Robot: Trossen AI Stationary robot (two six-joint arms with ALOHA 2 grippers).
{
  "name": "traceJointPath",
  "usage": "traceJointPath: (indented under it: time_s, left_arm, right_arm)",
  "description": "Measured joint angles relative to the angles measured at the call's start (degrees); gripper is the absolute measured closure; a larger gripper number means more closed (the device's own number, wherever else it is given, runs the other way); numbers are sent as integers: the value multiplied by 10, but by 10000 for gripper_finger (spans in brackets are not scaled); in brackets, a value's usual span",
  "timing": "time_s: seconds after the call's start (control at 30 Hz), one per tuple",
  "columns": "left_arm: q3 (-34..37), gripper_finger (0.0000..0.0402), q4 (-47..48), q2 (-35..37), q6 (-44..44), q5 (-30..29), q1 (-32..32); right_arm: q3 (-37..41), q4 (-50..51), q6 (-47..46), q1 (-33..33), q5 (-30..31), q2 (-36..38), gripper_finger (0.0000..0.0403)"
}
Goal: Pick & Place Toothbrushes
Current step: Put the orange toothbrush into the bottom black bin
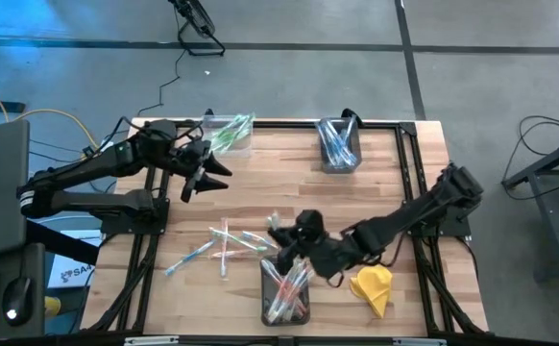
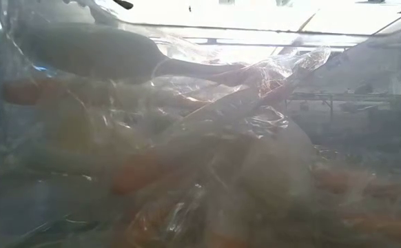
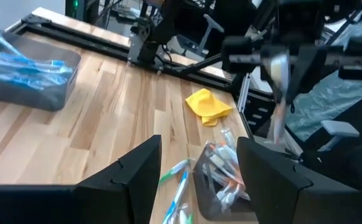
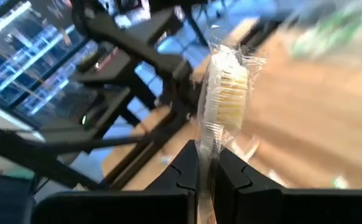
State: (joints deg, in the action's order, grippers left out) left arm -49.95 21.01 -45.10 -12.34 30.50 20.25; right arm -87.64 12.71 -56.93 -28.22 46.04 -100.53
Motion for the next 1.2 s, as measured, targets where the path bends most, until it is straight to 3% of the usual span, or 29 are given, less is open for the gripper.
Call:
traceJointPath:
  time_s: [0.37,0.6,0.9,1.07,1.2]
  left_arm:
    - [0,197,30,0,0,0,0]
    - [0,197,32,0,0,-1,0]
    - [0,197,32,0,0,-2,0]
    - [0,197,32,-1,0,-2,0]
    - [0,197,32,-1,0,-2,0]
  right_arm:
    - [-3,13,-122,-36,-91,-65,395]
    - [-3,70,-105,-57,-116,-94,395]
    - [-3,73,-88,-59,-114,-133,395]
    - [-3,71,-88,-59,-155,-137,393]
    - [-3,73,-89,-58,-190,-139,359]
